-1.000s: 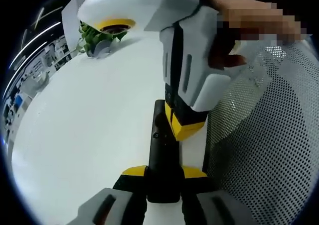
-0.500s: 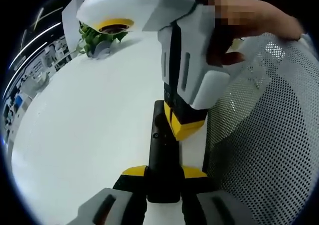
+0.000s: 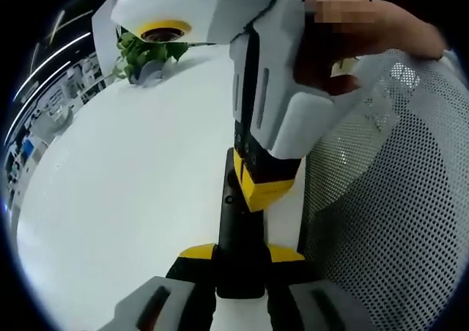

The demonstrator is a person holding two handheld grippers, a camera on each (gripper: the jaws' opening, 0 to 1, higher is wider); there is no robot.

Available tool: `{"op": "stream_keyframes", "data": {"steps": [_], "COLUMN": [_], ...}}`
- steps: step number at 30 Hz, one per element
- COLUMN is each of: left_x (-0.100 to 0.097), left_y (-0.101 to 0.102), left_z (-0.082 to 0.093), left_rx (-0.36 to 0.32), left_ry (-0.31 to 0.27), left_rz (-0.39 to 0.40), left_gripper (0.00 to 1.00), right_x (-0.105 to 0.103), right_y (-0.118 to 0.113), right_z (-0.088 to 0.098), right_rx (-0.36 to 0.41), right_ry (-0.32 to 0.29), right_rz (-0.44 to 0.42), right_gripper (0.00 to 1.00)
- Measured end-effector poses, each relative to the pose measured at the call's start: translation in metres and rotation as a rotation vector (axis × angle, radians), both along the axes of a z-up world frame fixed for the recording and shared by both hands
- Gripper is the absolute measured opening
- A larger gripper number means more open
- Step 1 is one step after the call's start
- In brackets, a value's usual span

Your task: Press the specified remote control buttons in sequence, fully releasing each button before pressing the next.

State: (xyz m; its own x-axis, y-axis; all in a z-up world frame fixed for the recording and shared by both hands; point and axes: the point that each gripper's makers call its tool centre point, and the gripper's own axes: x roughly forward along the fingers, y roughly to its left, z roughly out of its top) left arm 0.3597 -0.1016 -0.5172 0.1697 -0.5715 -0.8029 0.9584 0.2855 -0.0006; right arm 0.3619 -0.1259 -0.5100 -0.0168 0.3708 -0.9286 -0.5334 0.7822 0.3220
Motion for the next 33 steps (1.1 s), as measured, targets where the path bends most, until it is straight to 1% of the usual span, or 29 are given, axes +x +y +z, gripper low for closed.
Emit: {"op": "stream_keyframes", "data": {"steps": [4, 8, 17, 19, 20, 22, 25, 28, 31, 33], "left_x": [-0.0002, -0.0004, -0.0003, -0.0004, -0.0004, -0.0003, -0.0002, -0.0001, -0.0001, -0.0001], "left_y": [0.0000, -0.0001, -0.0001, -0.0002, -0.0002, -0.0002, -0.0002, -0.0002, -0.0001, -0.0001], "left_z": [0.0001, 0.0005, 0.0002, 0.0002, 0.0003, 0.0003, 0.0001, 0.0001, 0.0003, 0.0004], "left_rx": [0.000, 0.001, 0.001, 0.002, 0.002, 0.002, 0.001, 0.000, -0.001, -0.001], "left_ry": [-0.001, -0.001, 0.000, 0.001, 0.002, 0.003, 0.004, 0.004, 0.004, 0.004], "left_rz": [-0.002, -0.003, -0.002, -0.001, -0.001, 0.001, 0.004, 0.005, 0.006, 0.005], "left_gripper": [0.25, 0.25, 0.25, 0.25, 0.25, 0.25, 0.25, 0.25, 0.25, 0.25], "right_x": [0.0042, 0.0067, 0.0059, 0.0042, 0.0042, 0.0046, 0.0042, 0.0051, 0.0070, 0.0082], "right_y": [-0.0009, 0.0027, 0.0044, 0.0048, 0.0052, 0.0055, 0.0069, 0.0070, 0.0068, 0.0073], "right_z": [-0.0014, -0.0004, -0.0008, 0.0003, 0.0002, 0.0000, 0.0001, -0.0001, -0.0012, -0.0025], "right_rx": [-0.009, 0.003, 0.004, 0.002, -0.002, -0.023, -0.042, -0.059, -0.073, -0.085], "right_ry": [-0.018, -0.033, -0.031, -0.042, -0.048, -0.076, -0.091, -0.095, -0.082, -0.077], "right_rz": [-0.005, -0.011, 0.003, 0.013, 0.018, 0.059, 0.076, 0.092, 0.084, 0.098], "right_gripper": [0.00, 0.00, 0.00, 0.00, 0.00, 0.00, 0.00, 0.00, 0.00, 0.00]}}
